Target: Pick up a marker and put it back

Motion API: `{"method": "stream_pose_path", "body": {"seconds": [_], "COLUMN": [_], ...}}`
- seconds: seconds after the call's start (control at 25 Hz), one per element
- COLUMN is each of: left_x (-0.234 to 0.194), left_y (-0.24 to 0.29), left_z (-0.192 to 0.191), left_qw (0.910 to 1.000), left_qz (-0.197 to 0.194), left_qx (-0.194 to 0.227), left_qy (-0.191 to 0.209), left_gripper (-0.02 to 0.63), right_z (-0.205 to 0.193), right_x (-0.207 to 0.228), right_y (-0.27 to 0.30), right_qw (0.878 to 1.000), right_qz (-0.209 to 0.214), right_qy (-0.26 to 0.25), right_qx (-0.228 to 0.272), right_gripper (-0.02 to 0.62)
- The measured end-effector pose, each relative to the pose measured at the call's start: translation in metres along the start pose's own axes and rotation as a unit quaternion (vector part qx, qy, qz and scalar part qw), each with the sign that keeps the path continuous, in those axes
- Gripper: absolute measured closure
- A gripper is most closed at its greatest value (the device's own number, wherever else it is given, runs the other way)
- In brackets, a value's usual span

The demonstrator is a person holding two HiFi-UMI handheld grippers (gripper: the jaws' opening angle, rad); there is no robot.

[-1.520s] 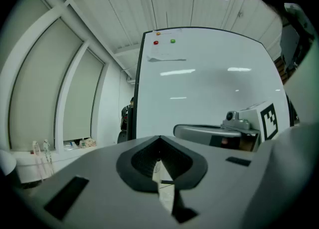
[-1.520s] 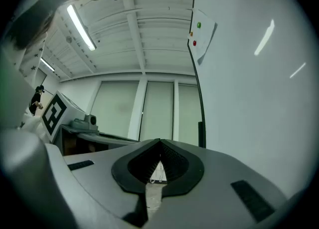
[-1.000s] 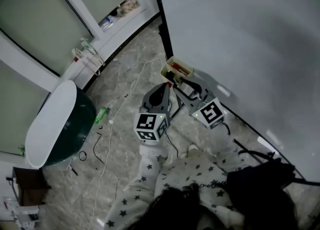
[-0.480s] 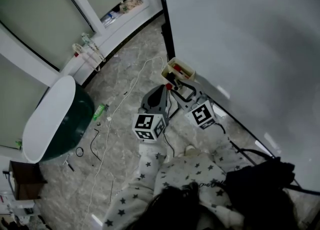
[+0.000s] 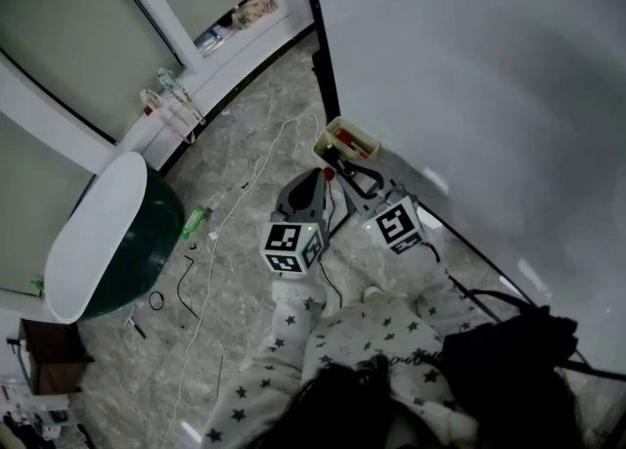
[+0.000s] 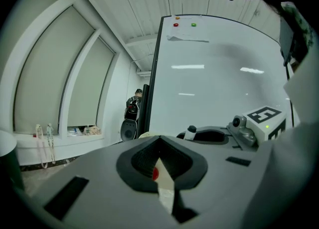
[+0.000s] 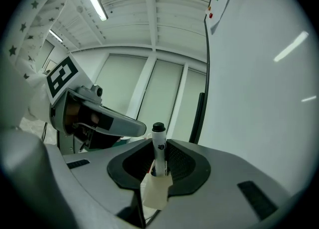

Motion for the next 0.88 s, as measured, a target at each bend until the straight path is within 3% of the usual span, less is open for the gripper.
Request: {"method": "stream_pose_path", "body": {"seconds": [0.28, 0.64, 0.88], "left_x": [0.005, 0.029, 0.045], "left_y": [0.002, -0.004, -0.006], "left_z": [0.004, 0.044, 0.066], "left_qw": [0.9999, 0.9988, 0.9976], "left_qz": [-0.008, -0.036, -0.066], "left_qx": [-0.008, -0.016, -0.008], "left_qy": [0.01, 0.03, 0.021], "left_gripper": [0.604, 0.604, 0.604], "right_z": [0.016, 0.066, 0.088], "right_x": [0.014, 0.051, 0.063], "right_y": [-0.004, -0.021, -0.033], "right_qw": [0.999, 0.994, 0.992], "right_qz": [-0.008, -0.007, -0.01], "right_qy": [0.029, 0.101, 0.107], "right_qx": [0.016, 0.047, 0.064], "right_gripper": [0.511, 0.511, 0.511]}}
Point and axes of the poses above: the fingertips, and each gripper's own axes: y forward along the fingers, x to its right, z out of its top, the point moved 5 cm from there along -y, backward along the fingers, and after that the axes turned 12 degrees about -y, right-handed, at the moved point
